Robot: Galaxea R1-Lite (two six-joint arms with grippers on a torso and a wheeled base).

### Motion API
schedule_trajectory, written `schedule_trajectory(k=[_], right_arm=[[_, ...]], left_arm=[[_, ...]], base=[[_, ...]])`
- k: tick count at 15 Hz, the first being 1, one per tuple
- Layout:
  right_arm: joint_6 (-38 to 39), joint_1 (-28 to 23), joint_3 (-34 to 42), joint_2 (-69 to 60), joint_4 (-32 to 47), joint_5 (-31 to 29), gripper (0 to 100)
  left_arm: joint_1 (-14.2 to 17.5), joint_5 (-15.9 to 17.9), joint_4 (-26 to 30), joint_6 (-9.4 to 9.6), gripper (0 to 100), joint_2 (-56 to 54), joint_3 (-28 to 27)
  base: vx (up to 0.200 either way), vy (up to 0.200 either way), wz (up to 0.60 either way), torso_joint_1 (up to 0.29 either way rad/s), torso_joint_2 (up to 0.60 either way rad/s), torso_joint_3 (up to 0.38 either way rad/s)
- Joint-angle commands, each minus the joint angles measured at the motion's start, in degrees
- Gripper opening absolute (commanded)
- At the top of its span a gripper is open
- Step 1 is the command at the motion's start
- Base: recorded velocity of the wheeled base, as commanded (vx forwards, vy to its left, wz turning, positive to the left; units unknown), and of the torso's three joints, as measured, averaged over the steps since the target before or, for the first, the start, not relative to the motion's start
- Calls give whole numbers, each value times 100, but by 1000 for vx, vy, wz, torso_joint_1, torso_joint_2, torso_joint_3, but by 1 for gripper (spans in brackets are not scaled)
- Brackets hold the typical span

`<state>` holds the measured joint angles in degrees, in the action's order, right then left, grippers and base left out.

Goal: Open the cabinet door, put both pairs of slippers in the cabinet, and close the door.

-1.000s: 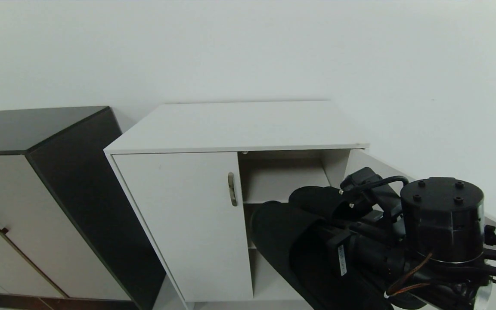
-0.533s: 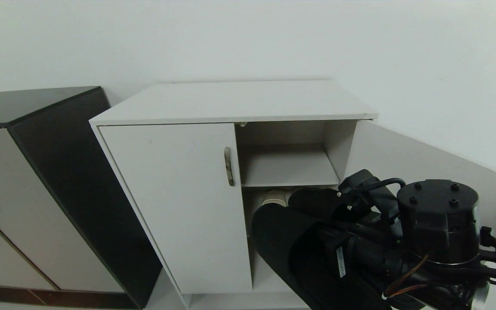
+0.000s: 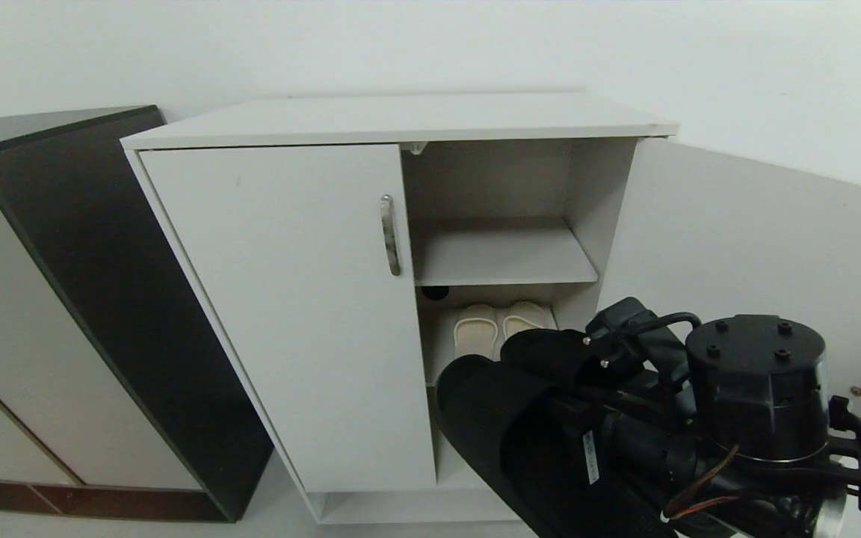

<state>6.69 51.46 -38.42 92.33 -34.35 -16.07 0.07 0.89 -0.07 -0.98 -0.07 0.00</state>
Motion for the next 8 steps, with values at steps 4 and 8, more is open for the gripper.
schedule_trajectory(k=[4,8], right_arm=[[-1,5,2,13,-1,-2,0],[16,5,2,4,-1,-2,0]], left_arm=[[1,-1,-1,-8,0,7,0],[1,-1,-1,-8,0,7,0]], base=[[0,0,0,-17,240,217],[0,0,0,-2,15,10]])
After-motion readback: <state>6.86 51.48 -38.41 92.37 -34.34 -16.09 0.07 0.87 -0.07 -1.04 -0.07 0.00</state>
